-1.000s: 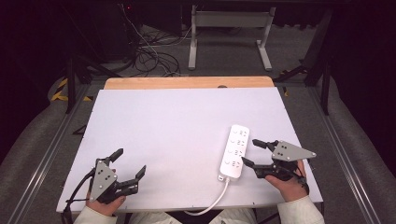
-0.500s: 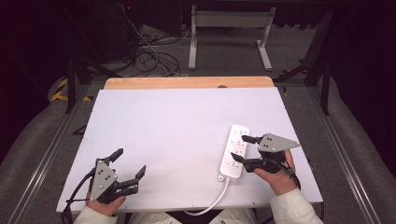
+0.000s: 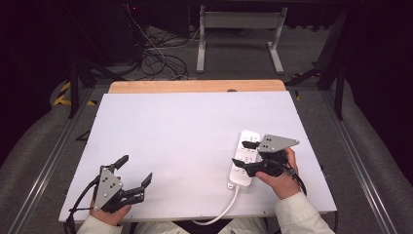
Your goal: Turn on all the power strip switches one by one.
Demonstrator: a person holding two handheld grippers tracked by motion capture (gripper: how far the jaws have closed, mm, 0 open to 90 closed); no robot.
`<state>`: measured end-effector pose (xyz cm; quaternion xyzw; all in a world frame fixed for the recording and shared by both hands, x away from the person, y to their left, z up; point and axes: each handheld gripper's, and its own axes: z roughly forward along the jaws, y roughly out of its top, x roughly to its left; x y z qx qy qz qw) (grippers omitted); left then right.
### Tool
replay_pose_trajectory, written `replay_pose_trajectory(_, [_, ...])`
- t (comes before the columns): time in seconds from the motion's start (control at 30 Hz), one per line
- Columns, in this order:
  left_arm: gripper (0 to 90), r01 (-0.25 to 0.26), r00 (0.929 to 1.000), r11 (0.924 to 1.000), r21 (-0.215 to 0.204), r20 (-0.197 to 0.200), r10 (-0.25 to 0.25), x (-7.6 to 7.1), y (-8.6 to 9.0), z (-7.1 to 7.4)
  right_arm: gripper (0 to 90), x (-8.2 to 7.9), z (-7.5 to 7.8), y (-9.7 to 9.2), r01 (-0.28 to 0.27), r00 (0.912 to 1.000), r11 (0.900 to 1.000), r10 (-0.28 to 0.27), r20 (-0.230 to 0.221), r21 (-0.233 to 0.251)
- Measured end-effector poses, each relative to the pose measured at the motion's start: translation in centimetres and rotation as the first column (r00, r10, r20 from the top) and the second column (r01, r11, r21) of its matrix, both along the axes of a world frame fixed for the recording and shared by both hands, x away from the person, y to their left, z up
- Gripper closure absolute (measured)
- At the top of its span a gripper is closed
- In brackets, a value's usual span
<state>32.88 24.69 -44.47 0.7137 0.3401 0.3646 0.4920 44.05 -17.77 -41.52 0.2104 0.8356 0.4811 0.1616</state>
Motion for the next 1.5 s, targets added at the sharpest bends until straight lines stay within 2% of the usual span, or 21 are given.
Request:
replay_pose_trajectory(0.13, [13.4, 0.002, 1.0000, 1.0000, 0.002, 0.002, -0.002, 0.0, 0.0, 0.0, 40.8, 0.0, 0.1, 0.1, -0.007, 0.9999, 0.9999, 0.006, -0.015, -0.009])
replay_pose_trajectory(0.23, [13.4, 0.001, 1.0000, 1.0000, 0.002, 0.002, -0.001, 0.0, 0.0, 0.0, 54.2, -0.1, 0.2, -0.1, -0.028, 0.9991, 0.9991, 0.027, -0.033, -0.031])
replay_pose_trajectory(0.3, [13.4, 0.002, 1.0000, 1.0000, 0.002, 0.001, -0.002, 0.0, 0.0, 0.0, 62.1, -0.1, 0.3, -0.2, -0.053, 0.9965, 0.9981, 0.051, -0.067, -0.030])
replay_pose_trajectory(0.33, [13.4, 0.002, 1.0000, 1.0000, 0.004, -0.001, -0.002, 0.0, 0.0, 0.0, 71.0, -0.1, 0.4, -0.1, -0.070, 0.9938, 0.9965, 0.066, -0.089, -0.046])
replay_pose_trajectory(0.37, [13.4, 0.000, 1.0000, 1.0000, 0.006, 0.003, 0.000, 0.0, 0.0, 0.0, 71.0, -0.1, 0.4, -0.1, -0.070, 0.9938, 0.9965, 0.066, -0.089, -0.046])
replay_pose_trajectory(0.47, [13.4, -0.003, 1.0000, 1.0000, 0.007, 0.005, 0.003, 0.0, 0.0, 0.0, 89.3, -0.2, 0.6, 0.3, -0.063, 0.9941, 0.9912, 0.052, -0.095, -0.117])
replay_pose_trajectory(0.6, [13.4, -0.002, 1.0000, 1.0000, 0.006, 0.002, 0.002, 0.0, 0.0, 0.0, 90.0, 0.4, 0.8, 0.6, -0.029, 0.9908, 0.9823, 0.004, -0.135, -0.185])
replay_pose_trajectory(0.8, [13.4, -0.003, 1.0000, 0.9999, 0.012, 0.006, 0.003, 0.0, 0.0, 0.0, 90.0, 1.1, 0.5, 1.3, -0.004, 0.9821, 0.9689, -0.042, -0.183, -0.248])
replay_pose_trajectory(0.9, [13.4, -0.002, 1.0000, 1.0000, 0.008, 0.001, 0.002, 0.0, -0.1, 0.0, 90.0, 1.3, 0.2, 1.8, 0.007, 0.9801, 0.9626, -0.061, -0.189, -0.271])
replay_pose_trajectory(1.0, [13.4, -0.004, 1.0000, 1.0000, 0.007, 0.000, 0.004, 0.0, -0.1, -0.1, 90.0, 1.4, -0.2, 2.2, 0.040, 0.9797, 0.9517, -0.097, -0.175, -0.304])
replay_pose_trajectory(1.07, [13.4, -0.005, 1.0000, 1.0000, 0.005, 0.000, 0.005, 0.0, -0.1, -0.1, 90.0, 1.5, -0.5, 2.4, 0.038, 0.9771, 0.9469, -0.102, -0.187, -0.319])
replay_pose_trajectory(1.17, [13.4, -0.005, 1.0000, 1.0000, 0.007, -0.001, 0.005, 0.1, 0.0, -0.1, 90.0, 1.6, -0.9, 2.7, -0.008, 0.9702, 0.9439, -0.072, -0.231, -0.330])
replay_pose_trajectory(1.23, [13.4, -0.005, 1.0000, 1.0000, 0.005, -0.001, 0.005, 0.1, -0.1, -0.1, 90.0, 1.6, -0.9, 2.8, -0.018, 0.9685, 0.9435, -0.066, -0.240, -0.331])
replay_pose_trajectory(1.4, [13.4, -0.004, 1.0000, 0.9999, 0.009, -0.001, 0.004, 0.0, -0.1, -0.1, 90.0, 1.6, -1.4, 3.1, -0.031, 0.9640, 0.9308, -0.068, -0.257, -0.364])
replay_pose_trajectory(1.5, [13.4, -0.004, 1.0000, 0.9999, 0.012, -0.002, 0.004, 0.0, -0.1, -0.1, 90.0, 1.7, -1.7, 3.3, -0.028, 0.9620, 0.9268, -0.077, -0.262, -0.374])
